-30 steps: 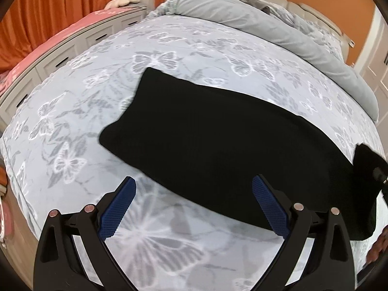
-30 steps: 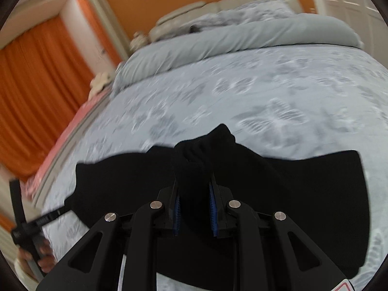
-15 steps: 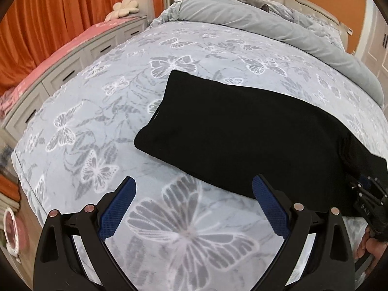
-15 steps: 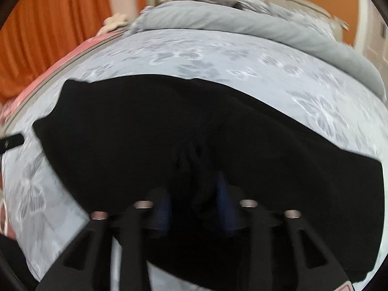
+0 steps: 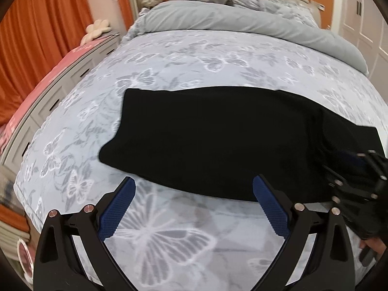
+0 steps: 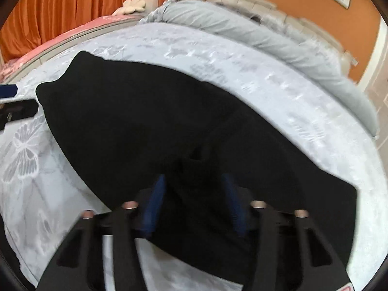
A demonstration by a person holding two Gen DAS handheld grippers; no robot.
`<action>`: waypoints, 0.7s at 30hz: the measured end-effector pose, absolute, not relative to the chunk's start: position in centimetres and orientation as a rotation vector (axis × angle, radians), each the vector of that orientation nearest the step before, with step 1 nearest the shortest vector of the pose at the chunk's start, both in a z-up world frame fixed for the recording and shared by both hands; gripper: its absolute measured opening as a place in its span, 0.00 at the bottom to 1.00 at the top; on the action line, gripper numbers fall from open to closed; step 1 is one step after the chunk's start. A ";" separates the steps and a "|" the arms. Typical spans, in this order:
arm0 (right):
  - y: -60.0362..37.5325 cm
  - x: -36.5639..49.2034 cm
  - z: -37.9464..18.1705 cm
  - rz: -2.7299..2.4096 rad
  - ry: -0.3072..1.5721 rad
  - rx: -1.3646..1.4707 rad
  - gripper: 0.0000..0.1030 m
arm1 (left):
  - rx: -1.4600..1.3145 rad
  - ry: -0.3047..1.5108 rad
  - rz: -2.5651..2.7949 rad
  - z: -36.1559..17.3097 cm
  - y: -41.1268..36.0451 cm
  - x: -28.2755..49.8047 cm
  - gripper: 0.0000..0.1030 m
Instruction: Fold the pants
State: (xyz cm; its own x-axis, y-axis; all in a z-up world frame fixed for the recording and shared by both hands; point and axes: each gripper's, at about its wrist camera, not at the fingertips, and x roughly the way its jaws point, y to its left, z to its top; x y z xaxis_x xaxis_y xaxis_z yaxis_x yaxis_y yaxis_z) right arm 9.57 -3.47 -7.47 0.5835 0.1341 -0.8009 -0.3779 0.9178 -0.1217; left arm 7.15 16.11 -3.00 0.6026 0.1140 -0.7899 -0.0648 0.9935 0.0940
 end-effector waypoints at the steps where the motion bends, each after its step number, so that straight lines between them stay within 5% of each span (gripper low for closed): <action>1: -3.2 9.8 -7.7 0.290 0.901 -0.292 0.24 | 0.064 0.920 0.101 -3.1 15.8 7.2 0.93; 3: -2.5 10.1 -7.5 0.269 0.881 -0.297 0.16 | 0.087 0.924 0.098 -3.3 15.0 7.3 0.93; 8: -2.2 9.8 -6.4 0.294 0.870 -0.267 0.15 | 0.102 0.925 0.098 -3.6 14.6 7.4 0.93; 15: -0.3 8.9 -8.2 0.287 0.875 -0.416 0.31 | 0.108 0.951 0.118 -4.3 15.0 7.8 0.93; 21: -0.7 9.1 -8.3 0.286 0.882 -0.393 0.32 | 0.110 0.960 0.132 -4.7 15.3 7.9 0.93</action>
State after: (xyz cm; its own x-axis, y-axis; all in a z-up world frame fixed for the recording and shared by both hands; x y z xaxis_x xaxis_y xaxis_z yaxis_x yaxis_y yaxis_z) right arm 9.06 -0.66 -8.29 0.6050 0.0812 -0.7921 -0.3997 0.8914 -0.2139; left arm 7.89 15.29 -4.75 0.5666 0.1612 -0.8081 -0.0633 0.9863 0.1523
